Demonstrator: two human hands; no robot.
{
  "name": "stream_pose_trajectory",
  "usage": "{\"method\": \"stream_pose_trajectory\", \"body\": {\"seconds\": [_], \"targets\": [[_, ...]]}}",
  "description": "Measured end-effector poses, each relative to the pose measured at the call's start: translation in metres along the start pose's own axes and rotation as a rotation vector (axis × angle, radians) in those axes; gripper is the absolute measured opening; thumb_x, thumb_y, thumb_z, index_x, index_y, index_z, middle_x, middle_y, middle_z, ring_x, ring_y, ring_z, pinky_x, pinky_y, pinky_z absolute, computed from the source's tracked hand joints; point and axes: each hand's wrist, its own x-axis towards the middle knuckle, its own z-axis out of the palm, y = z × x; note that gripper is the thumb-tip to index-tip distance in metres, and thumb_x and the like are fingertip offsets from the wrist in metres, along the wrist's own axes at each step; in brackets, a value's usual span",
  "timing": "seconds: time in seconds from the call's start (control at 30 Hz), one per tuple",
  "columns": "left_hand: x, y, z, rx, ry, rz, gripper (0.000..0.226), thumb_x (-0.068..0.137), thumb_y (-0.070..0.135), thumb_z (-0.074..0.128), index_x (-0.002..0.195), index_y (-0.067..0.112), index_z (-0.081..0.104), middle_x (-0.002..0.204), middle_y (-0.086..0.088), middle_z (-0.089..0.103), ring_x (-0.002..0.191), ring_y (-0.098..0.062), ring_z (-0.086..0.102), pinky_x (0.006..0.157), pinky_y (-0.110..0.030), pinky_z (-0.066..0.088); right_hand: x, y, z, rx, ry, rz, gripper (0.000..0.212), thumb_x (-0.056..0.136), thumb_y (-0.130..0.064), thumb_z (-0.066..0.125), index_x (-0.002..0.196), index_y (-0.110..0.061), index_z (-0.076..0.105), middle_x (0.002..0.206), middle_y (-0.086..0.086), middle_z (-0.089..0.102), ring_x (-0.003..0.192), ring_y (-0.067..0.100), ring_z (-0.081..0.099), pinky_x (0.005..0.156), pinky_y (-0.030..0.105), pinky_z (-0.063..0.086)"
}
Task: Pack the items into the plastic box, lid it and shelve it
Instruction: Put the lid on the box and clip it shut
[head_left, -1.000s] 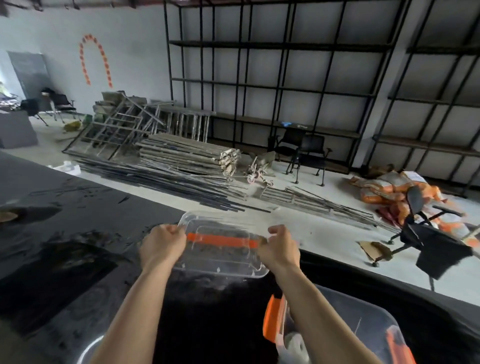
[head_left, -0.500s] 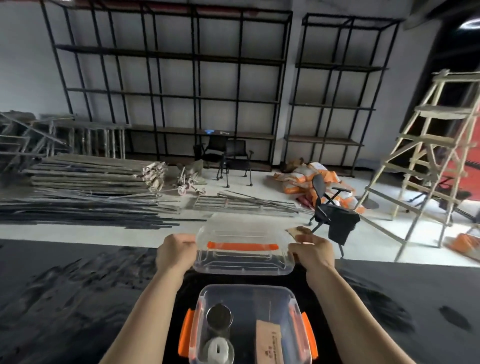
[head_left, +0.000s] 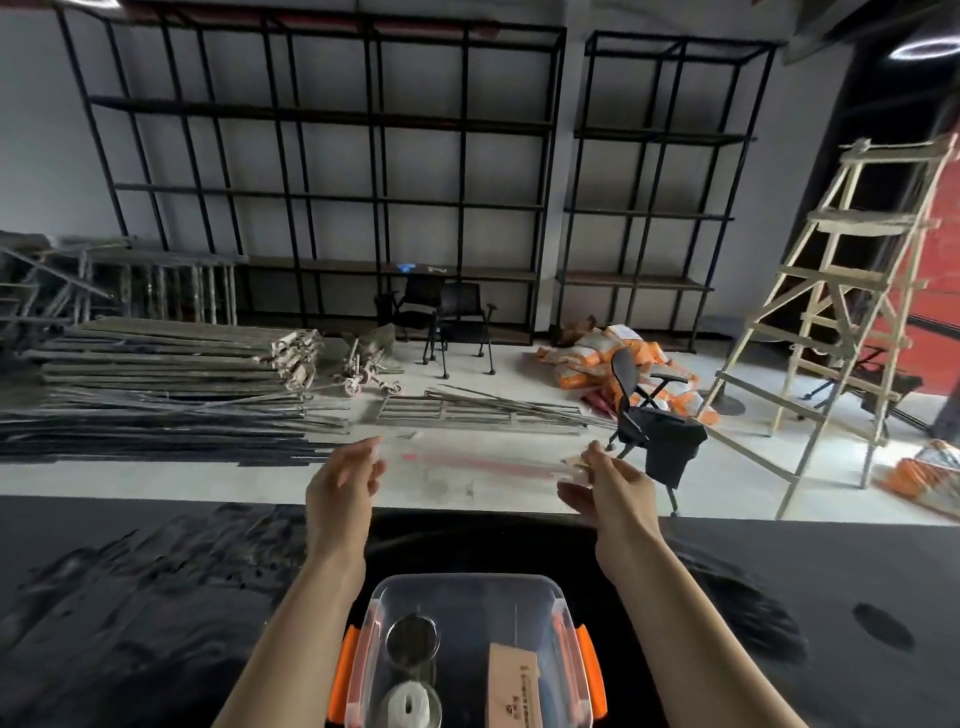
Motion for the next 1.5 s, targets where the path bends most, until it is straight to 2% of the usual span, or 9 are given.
{"method": "stream_pose_trajectory", "body": {"seconds": [0.2, 0.4, 0.5, 0.67, 0.93, 1.1, 1.2, 1.33, 1.5], "targets": [[-0.014, -0.014, -0.023, 0.124, 0.045, -0.132, 0.012, 0.082, 0.030, 0.072, 0.091, 0.022, 0.072, 0.089, -0.006, 0.075, 0.081, -0.016, 0.067, 0.082, -0.035, 0.050, -0.017, 0.021, -0.015, -0.305, -0.098, 0.023, 0.035, 0.071, -0.025, 0.087, 0.102, -0.017, 0.072, 0.089, 0.011, 0.077, 0.070, 0.025, 0.076, 0.093, 0.047, 0.059], [-0.033, -0.036, -0.046, 0.392, -0.111, -0.180, 0.039, 0.079, 0.007, 0.066, 0.113, 0.025, 0.066, 0.099, 0.008, 0.071, 0.089, -0.005, 0.064, 0.072, -0.026, 0.045, -0.033, 0.058, -0.025, -0.752, -0.039, -0.134, 0.037, 0.073, -0.039, 0.078, 0.058, -0.007, 0.066, 0.051, 0.005, 0.064, 0.045, 0.015, 0.054, 0.050, 0.027, 0.047], [-0.046, -0.048, -0.048, 0.618, -0.129, -0.114, 0.032, 0.080, 0.018, 0.068, 0.110, 0.028, 0.066, 0.092, 0.012, 0.071, 0.085, -0.004, 0.065, 0.070, -0.027, 0.049, -0.042, 0.076, -0.030, -0.869, -0.029, -0.188, 0.038, 0.082, -0.045, 0.073, 0.062, -0.015, 0.060, 0.055, -0.006, 0.060, 0.048, 0.009, 0.052, 0.045, 0.022, 0.035], [-0.060, -0.055, -0.045, 0.757, -0.110, 0.049, 0.034, 0.075, 0.029, 0.079, 0.104, 0.030, 0.061, 0.091, 0.013, 0.068, 0.081, -0.006, 0.065, 0.069, -0.025, 0.050, -0.059, 0.097, -0.037, -0.986, 0.007, -0.301, 0.026, 0.084, -0.050, 0.068, 0.080, -0.025, 0.074, 0.080, 0.000, 0.073, 0.074, 0.019, 0.067, 0.059, 0.031, 0.053], [-0.073, -0.067, -0.055, 0.893, -0.075, 0.102, 0.026, 0.074, 0.043, 0.076, 0.089, 0.034, 0.057, 0.087, 0.016, 0.065, 0.084, -0.011, 0.064, 0.073, -0.038, 0.056, -0.077, 0.105, -0.044, -0.975, 0.032, -0.162, 0.066, 0.079, -0.057, 0.071, 0.132, -0.020, 0.056, 0.126, 0.007, 0.055, 0.120, 0.028, 0.051, 0.098, 0.043, 0.048], [-0.074, -0.080, -0.061, 0.755, -0.047, -0.162, 0.059, 0.073, 0.051, 0.077, 0.118, 0.022, 0.054, 0.117, -0.003, 0.060, 0.100, -0.020, 0.058, 0.084, -0.038, 0.050, -0.081, 0.105, -0.052, -0.908, -0.001, 0.056, 0.096, 0.070, -0.071, 0.069, 0.146, -0.018, 0.043, 0.142, 0.012, 0.050, 0.123, 0.031, 0.056, 0.095, 0.044, 0.051], [-0.074, -0.081, -0.060, 0.619, -0.119, -0.384, 0.065, 0.076, 0.054, 0.074, 0.126, 0.016, 0.056, 0.124, -0.010, 0.062, 0.100, -0.021, 0.058, 0.082, -0.035, 0.046, -0.078, 0.101, -0.055, -0.685, -0.093, 0.261, 0.088, 0.062, -0.067, 0.079, 0.125, -0.008, 0.063, 0.119, 0.012, 0.070, 0.104, 0.029, 0.070, 0.088, 0.044, 0.059], [-0.074, -0.082, -0.066, 0.541, -0.191, -0.433, 0.033, 0.079, 0.050, 0.074, 0.069, 0.019, 0.075, 0.080, -0.008, 0.065, 0.070, -0.012, 0.055, 0.063, -0.025, 0.040, -0.075, 0.103, -0.064, -0.590, -0.161, 0.359, 0.060, 0.060, -0.059, 0.087, 0.093, -0.011, 0.074, 0.083, 0.007, 0.080, 0.074, 0.024, 0.077, 0.064, 0.040, 0.065], [-0.073, -0.087, -0.068, 0.483, -0.196, -0.451, 0.040, 0.079, 0.048, 0.075, 0.083, 0.009, 0.080, 0.089, -0.020, 0.072, 0.078, -0.018, 0.062, 0.063, -0.024, 0.041, -0.066, 0.108, -0.069, -0.554, -0.206, 0.339, 0.067, 0.051, -0.061, 0.089, 0.092, -0.010, 0.075, 0.077, 0.007, 0.081, 0.069, 0.025, 0.079, 0.063, 0.044, 0.066]]}}
